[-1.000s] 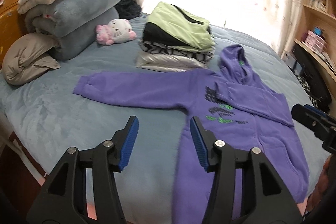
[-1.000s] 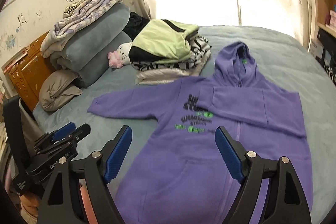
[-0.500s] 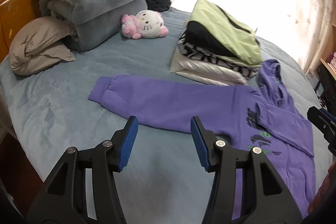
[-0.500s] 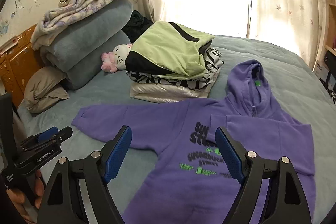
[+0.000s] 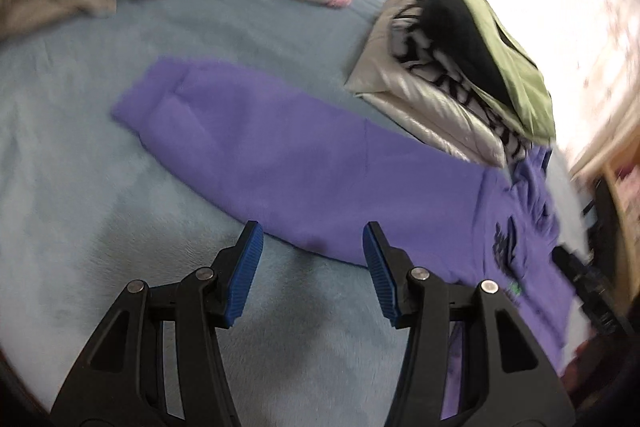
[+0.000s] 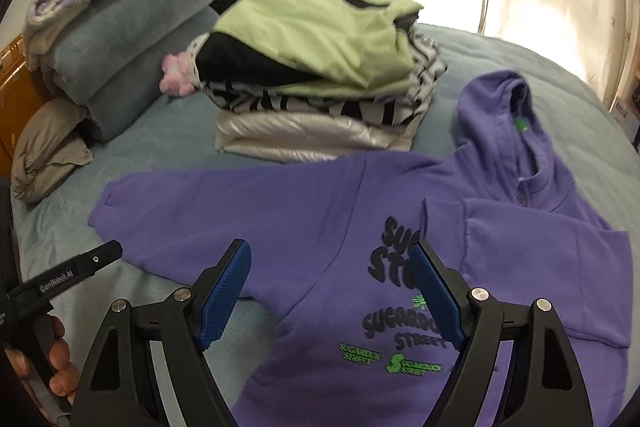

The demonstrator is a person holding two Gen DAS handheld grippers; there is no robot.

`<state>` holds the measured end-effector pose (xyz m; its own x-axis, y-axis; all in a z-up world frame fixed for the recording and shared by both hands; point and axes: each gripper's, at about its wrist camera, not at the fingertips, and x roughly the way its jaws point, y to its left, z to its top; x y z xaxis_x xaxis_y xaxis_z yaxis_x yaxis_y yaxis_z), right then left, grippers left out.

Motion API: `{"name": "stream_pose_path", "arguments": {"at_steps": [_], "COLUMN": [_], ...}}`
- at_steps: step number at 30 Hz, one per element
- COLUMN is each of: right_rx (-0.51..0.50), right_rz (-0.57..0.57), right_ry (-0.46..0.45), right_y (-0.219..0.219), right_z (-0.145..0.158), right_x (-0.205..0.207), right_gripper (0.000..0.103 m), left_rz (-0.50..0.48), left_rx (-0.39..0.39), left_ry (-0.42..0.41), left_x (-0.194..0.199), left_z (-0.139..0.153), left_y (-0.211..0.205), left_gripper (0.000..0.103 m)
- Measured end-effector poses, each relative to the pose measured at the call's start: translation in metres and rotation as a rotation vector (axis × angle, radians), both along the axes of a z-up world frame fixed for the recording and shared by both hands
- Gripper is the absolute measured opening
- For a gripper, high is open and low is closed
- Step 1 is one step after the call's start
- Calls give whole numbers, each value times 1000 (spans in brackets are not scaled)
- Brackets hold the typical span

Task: Fold large clothes
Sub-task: 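Move the left gripper over to the other outstretched sleeve, then close the left gripper on the other sleeve's cuff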

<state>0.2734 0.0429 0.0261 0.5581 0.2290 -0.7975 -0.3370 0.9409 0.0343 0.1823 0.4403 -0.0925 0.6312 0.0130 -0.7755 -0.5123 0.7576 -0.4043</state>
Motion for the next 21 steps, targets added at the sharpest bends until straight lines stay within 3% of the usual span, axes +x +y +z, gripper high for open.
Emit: {"name": "stream_pose_path", "arguments": {"at_steps": [7,10,14,16,18,21], "right_rx": [7,5,21,25,30,37], "right_rz": [3,4,-6,-15,-24,-43], "right_ry": [46,57,73,78,81,71], "right_y": [10,12,8,2,-8,-28], "right_z": [-34,-44,-48,-48,-44,-31], "right_x": [14,13,5,0,-7,-19], "right_gripper": [83,83,83,83,83,83], "left_rz": [148,185,224,231,224,196], "left_rx": [-227,-246,-200,-126,-82,54], "left_ry": [-34,-68,-48,3,37,-23], "left_x": [-2,5,26,38,43,39], "left_z": [-58,-67,-70,-65,-54,-3], "left_y": [56,67,74,73,68,43], "left_gripper": [49,49,46,8,5,5]}}
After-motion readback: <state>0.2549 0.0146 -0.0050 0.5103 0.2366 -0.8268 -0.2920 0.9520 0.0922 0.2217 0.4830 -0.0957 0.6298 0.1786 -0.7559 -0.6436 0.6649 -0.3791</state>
